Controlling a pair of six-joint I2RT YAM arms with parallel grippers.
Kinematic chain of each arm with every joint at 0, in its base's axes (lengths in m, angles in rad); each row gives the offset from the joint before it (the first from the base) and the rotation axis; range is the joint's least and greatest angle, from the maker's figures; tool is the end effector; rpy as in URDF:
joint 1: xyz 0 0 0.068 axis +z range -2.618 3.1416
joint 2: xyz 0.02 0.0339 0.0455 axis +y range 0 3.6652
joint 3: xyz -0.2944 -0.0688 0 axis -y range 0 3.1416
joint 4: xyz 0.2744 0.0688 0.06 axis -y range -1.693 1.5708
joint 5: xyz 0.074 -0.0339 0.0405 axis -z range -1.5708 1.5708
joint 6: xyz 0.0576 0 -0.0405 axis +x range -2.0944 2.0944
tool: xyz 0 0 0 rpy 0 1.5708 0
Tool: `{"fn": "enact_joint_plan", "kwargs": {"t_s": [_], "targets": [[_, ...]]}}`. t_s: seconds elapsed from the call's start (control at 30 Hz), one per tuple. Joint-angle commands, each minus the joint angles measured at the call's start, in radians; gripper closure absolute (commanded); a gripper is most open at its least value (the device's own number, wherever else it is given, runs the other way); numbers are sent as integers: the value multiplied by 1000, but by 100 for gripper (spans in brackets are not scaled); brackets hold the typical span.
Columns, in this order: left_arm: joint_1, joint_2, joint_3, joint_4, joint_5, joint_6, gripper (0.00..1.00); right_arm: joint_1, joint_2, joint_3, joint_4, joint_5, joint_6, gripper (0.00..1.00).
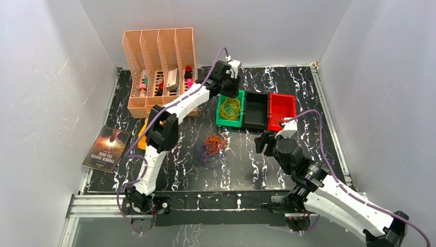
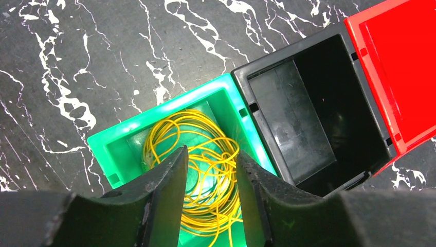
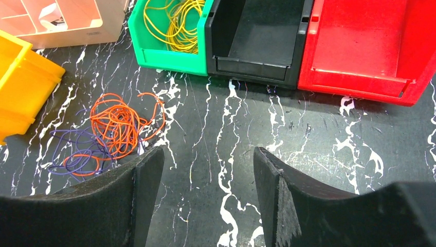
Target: Untangle the cables
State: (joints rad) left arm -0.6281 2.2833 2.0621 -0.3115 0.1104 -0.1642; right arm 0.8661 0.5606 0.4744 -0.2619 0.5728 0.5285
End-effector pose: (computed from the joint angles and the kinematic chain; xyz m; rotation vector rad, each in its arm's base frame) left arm 0.4869 -0.3615 0.2680 0.5615 2.0815 -0.5849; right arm 0.1302 0.1049 0.2644 0.0654 1.8810 0.4135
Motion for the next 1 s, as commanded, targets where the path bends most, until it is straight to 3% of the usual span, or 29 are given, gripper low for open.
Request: {"fn": "enact_joint_plan", "kwargs": {"t_s": [0.0,0.3,0.6,0.97], "targets": [[5,-84,4,-32,-21,20,60,3,5,2,46,5,3,27],[10,-330,-221,44,-65,12,54,3,57,36,82,-33,-99,26],[30,-698,-611,80,-118,-43,48,3,129,59,139,-101,-122,24],[36,-1076,-1055,44,-46,-197,43,1,327,113,200,-237,-79,22]]}}
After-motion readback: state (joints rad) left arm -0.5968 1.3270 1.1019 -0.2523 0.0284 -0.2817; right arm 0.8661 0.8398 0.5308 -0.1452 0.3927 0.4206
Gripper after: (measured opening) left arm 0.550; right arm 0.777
